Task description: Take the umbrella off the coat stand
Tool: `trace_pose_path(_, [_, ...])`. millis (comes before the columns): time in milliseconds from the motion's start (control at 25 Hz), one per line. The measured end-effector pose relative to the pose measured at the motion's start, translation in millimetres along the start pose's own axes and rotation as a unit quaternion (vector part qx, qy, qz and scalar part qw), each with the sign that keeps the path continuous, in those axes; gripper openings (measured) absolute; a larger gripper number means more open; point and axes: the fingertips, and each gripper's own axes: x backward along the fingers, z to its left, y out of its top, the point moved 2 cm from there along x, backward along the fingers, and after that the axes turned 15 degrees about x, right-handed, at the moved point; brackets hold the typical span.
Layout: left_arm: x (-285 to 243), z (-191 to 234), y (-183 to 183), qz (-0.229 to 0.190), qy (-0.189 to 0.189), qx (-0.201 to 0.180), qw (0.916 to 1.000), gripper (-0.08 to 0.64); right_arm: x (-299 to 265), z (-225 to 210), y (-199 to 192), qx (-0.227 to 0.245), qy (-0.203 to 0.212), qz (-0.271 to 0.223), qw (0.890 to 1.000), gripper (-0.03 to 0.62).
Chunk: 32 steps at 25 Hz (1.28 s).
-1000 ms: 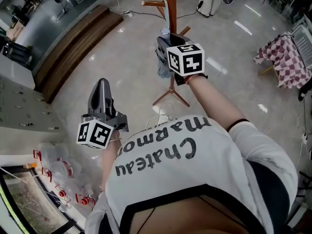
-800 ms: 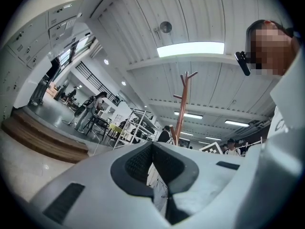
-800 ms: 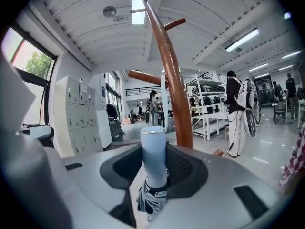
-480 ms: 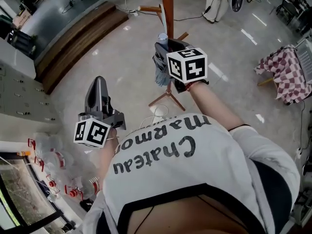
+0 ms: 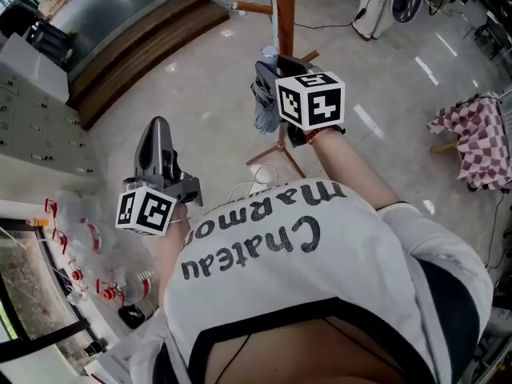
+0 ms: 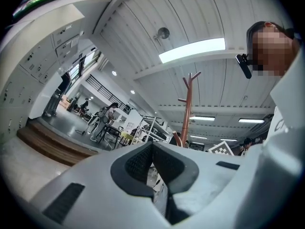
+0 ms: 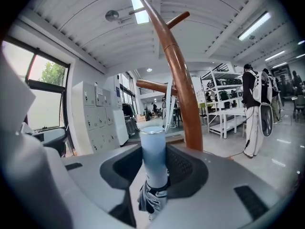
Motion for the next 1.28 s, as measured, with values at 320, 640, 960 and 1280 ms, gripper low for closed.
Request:
trace_pose_path(320, [6.6,0.0,7.6,-0.007,0.01,-0.011,0.9999,0.021,-3.2,4.7,12.3,0.019,0.011,-0.005,1.0,0.161])
trace_pose_path(640, [1.8,-2.7,5.0,-0.004,0.011,-0.009,0.9999,0.021,-6.4,5.6,19.0,0.021,0.022,-0.01,0.999,0.161])
trace_pose_path(960, [2.3,-5.1,5.5,-0.007,0.014,-0.013,0.9998,0.021,-7.2,11.7,28.6,0.037,0.034,-0.02,0.999,0.161])
trace_pose_path(1280, [9.4,-7.2,14.2,-0.019,0.02,-0.021,0.9994,0.021,-12.3,21.2,36.6,0.036,0.05,-0.029,0.998,0.161])
